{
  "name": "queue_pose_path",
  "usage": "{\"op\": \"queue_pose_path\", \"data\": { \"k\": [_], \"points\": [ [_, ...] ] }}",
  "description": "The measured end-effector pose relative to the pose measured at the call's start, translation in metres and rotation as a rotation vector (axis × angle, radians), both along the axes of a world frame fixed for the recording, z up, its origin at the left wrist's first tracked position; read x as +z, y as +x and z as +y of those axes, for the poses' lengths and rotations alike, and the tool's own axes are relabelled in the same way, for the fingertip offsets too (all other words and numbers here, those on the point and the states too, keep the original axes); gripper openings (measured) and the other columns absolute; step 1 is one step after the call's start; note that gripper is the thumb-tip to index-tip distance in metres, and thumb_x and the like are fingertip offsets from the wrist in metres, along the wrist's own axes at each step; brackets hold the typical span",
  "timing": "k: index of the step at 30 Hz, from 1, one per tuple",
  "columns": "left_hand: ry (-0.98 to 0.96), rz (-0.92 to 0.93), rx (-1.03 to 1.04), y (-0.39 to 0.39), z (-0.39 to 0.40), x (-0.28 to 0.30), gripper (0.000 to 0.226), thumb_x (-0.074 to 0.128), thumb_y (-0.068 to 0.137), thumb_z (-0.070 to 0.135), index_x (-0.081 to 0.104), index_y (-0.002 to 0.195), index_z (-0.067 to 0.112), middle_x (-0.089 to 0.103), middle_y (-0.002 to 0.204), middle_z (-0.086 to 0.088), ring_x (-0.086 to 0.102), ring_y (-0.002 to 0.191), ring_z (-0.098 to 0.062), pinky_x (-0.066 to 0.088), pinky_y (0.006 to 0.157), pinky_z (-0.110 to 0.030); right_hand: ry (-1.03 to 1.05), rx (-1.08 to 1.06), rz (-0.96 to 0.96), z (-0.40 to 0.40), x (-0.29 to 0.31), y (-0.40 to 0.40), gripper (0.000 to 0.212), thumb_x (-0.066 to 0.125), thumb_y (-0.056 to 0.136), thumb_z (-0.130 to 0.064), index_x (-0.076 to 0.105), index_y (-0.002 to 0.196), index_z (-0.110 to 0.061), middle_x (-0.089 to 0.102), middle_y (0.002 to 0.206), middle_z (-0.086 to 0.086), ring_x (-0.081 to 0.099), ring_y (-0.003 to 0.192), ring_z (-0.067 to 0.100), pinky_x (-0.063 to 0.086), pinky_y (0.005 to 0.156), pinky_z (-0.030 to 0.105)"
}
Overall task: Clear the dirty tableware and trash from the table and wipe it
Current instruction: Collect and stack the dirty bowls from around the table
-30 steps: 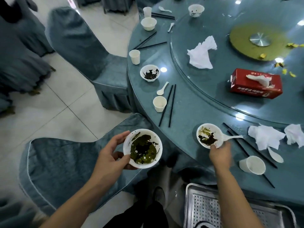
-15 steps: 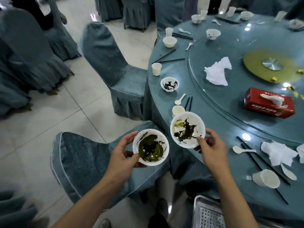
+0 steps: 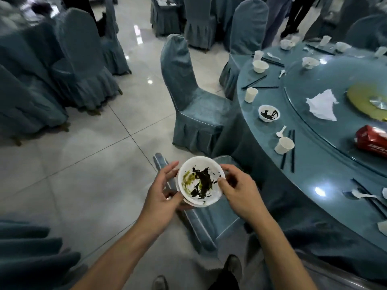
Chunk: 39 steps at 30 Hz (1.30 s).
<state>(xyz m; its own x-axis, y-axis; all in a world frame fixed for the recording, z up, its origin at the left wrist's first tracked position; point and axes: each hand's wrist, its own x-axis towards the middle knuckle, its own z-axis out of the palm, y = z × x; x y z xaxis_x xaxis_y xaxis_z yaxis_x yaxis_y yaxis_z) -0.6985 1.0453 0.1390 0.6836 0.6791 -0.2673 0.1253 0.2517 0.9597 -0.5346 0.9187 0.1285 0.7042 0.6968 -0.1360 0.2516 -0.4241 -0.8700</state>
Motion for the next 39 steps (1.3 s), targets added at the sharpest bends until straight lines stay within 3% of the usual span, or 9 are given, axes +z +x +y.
{"op": "queue_pose_path", "data": {
  "k": [4,6,13,15,19,25,28,35,39],
  "points": [
    [-0.027,-0.059,0.018,-0.052,0.041,0.001,0.072,0.067,0.087,-0.013,0.056,0.134,0.041,0.058,0.138,0.012,0.068,0.088,-0.028,0.063,0.07,-0.05,-0.002,0.015,0.001,0.052,0.0,-0.049,0.025,0.059,0.097,-0.043,0.065,0.12,-0.038,0.062,0.105,-0.013,0.061,0.093,0.001,0.049,0.082,0.02],
    [-0.046,-0.076,0.035,-0.066,0.062,0.004,0.071,0.065,0.087,-0.014,0.056,0.135,0.038,0.06,0.136,0.013,0.068,0.085,-0.025,0.063,0.071,-0.051,0.017,0.042,0.047,0.076,0.002,-0.063,0.02,0.057,0.1,-0.037,0.068,0.116,-0.033,0.07,0.102,-0.015,0.064,0.091,0.0,0.05,0.078,0.018],
    [-0.156,-0.06,0.075,-0.057,0.135,0.007,0.057,0.044,0.097,-0.01,0.059,0.134,0.031,0.066,0.125,0.012,0.071,0.099,-0.031,0.062,0.073,-0.052,-0.012,0.001,0.014,0.15,0.002,-0.054,0.018,0.062,0.098,-0.023,0.068,0.113,-0.031,0.071,0.091,-0.012,0.066,0.078,0.001,0.057,0.075,0.029],
    [-0.126,-0.043,0.067,-0.045,0.158,0.007,0.052,0.05,0.098,-0.006,0.058,0.134,0.032,0.067,0.123,0.013,0.072,0.096,-0.026,0.063,0.071,-0.048,-0.007,0.007,0.017,0.174,0.0,-0.044,0.018,0.063,0.097,-0.024,0.068,0.113,-0.032,0.07,0.092,-0.013,0.065,0.077,-0.001,0.055,0.071,0.025],
    [0.002,0.032,0.07,-0.008,0.211,0.003,0.067,0.063,0.089,-0.015,0.058,0.134,0.035,0.065,0.127,0.012,0.07,0.094,-0.027,0.064,0.067,-0.044,0.036,-0.008,0.026,0.223,-0.007,-0.012,0.02,0.065,0.096,-0.023,0.067,0.112,-0.034,0.069,0.093,-0.014,0.063,0.075,-0.003,0.047,0.066,0.014],
    [0.093,0.086,0.005,0.057,0.286,0.018,0.068,0.062,0.09,-0.015,0.058,0.132,0.038,0.062,0.129,0.014,0.071,0.092,-0.013,0.063,0.064,-0.04,0.084,-0.046,-0.026,0.285,-0.003,0.045,0.024,0.062,0.096,-0.039,0.063,0.12,-0.036,0.068,0.102,-0.015,0.064,0.089,0.002,0.056,0.081,0.028],
    [0.118,0.079,-0.019,0.086,0.323,0.023,0.067,0.061,0.09,-0.015,0.057,0.132,0.037,0.06,0.132,0.012,0.072,0.093,-0.013,0.064,0.066,-0.041,0.057,-0.114,-0.143,0.308,0.001,0.071,0.037,0.057,0.097,-0.047,0.058,0.131,-0.034,0.061,0.109,-0.015,0.059,0.097,-0.001,0.052,0.087,0.025],
    [0.072,0.036,-0.143,0.166,0.391,0.012,0.066,0.058,0.088,-0.021,0.061,0.129,0.03,0.062,0.132,0.004,0.071,0.093,-0.019,0.063,0.065,-0.043,-0.101,-0.235,-0.376,0.324,-0.016,0.134,0.037,0.05,0.102,-0.04,0.056,0.136,-0.028,0.056,0.125,-0.012,0.052,0.112,0.006,0.046,0.099,0.03],
    [0.08,0.052,-0.298,0.218,0.434,0.004,0.063,0.06,0.089,-0.019,0.062,0.127,0.032,0.063,0.13,0.008,0.072,0.091,-0.02,0.063,0.063,-0.039,-0.275,-0.368,-0.489,0.338,-0.039,0.168,0.04,0.058,0.097,-0.031,0.055,0.137,-0.025,0.055,0.129,-0.007,0.054,0.109,0.015,0.047,0.096,0.038]
  ]
}}
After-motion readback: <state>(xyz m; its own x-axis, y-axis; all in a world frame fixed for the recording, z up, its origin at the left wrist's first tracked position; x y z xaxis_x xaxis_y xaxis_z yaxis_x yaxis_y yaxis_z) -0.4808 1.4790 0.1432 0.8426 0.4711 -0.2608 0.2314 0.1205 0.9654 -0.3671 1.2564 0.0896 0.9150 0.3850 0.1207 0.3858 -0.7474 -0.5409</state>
